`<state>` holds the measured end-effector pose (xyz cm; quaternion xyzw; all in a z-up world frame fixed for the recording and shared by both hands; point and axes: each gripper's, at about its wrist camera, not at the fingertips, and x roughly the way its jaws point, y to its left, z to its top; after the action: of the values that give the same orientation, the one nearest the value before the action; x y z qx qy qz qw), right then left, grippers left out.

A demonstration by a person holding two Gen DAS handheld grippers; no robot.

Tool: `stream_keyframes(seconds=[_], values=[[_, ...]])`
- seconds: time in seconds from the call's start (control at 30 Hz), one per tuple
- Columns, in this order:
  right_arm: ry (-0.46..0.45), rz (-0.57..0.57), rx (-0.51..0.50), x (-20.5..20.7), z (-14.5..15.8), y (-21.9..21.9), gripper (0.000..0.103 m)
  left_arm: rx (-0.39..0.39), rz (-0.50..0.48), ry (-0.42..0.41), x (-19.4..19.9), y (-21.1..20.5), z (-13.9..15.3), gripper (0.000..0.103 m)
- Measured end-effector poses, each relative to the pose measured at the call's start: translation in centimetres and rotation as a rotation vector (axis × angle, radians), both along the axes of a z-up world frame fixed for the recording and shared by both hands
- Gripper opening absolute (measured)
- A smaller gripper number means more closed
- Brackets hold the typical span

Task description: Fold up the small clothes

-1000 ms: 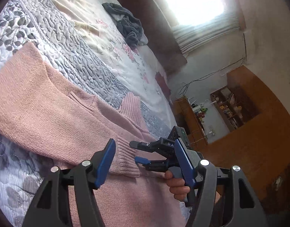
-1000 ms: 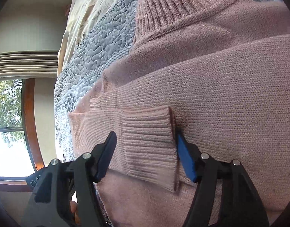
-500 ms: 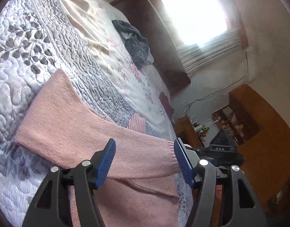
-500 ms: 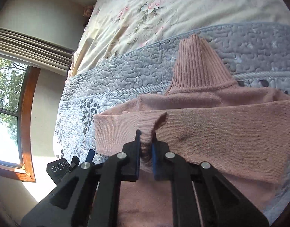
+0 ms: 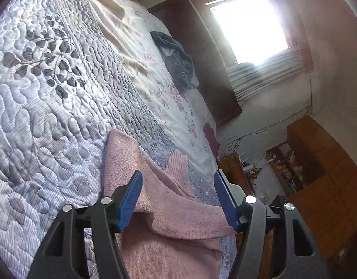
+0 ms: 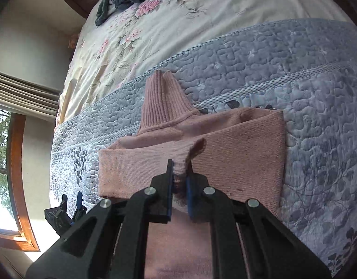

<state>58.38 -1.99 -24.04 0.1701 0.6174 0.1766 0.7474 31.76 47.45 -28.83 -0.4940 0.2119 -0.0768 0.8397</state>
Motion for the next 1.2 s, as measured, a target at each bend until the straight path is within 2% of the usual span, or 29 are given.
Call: stream_keyframes(seconds=[0.27, 0.6, 0.63, 0.67, 0.7, 0.83, 0.9, 0.97, 1.07, 1.13, 1.17, 1.2], values=[[0.074, -0.075, -0.002, 0.9, -5.3, -4.6, 0.008, 0.037, -0.024, 0.035, 1.0, -0.9, -0.8, 0.063], [0.105, -0.118, 0.007, 1.5, -8.3, -7.8, 0.008, 0.072, -0.041, 0.068, 1.6, -1.4, -1.6, 0.063], [0.111, -0.107, 0.0, 1.5, -8.7, -7.7, 0.009, 0.076, -0.045, 0.073, 1.6, -1.5, -1.7, 0.063], [0.116, -0.102, 0.012, 1.5, -9.1, -7.9, 0.017, 0.082, -0.048, 0.079, 1.8, -1.6, -1.8, 0.063], [0.12, -0.118, 0.016, 1.5, -9.4, -8.4, 0.02, 0.087, -0.053, 0.087, 1.9, -1.8, -2.0, 0.063], [0.026, -0.187, 0.027, -0.1, -7.8, -10.7, 0.02, 0.069, -0.097, 0.114, 2.3, -2.2, -2.3, 0.063], [-0.034, -0.114, 0.066, -1.7, -6.7, -9.7, 0.02, 0.11, -0.12, 0.124, 2.7, -2.7, -1.7, 0.063], [-0.064, -0.037, 0.089, -2.9, -6.6, -8.3, 0.02, 0.115, -0.158, 0.144, 3.7, -3.2, -1.5, 0.063], [-0.036, -0.022, 0.064, -3.2, -9.1, -8.1, 0.019, 0.16, -0.232, 0.2, 6.2, -4.0, -1.3, 0.064], [-0.022, -0.045, 0.053, -2.9, -10.8, -9.0, 0.005, 0.218, -0.259, 0.316, 8.3, -4.0, -2.4, 0.064], [-0.018, -0.061, 0.058, -2.8, -11.3, -9.7, 0.0, 0.24, -0.284, 0.396, 9.4, -3.9, -3.4, 0.063], [-0.013, -0.072, 0.079, -2.8, -11.4, -10.2, 0.0, 0.25, -0.32, 0.462, 10.2, -3.7, -4.5, 0.063]])
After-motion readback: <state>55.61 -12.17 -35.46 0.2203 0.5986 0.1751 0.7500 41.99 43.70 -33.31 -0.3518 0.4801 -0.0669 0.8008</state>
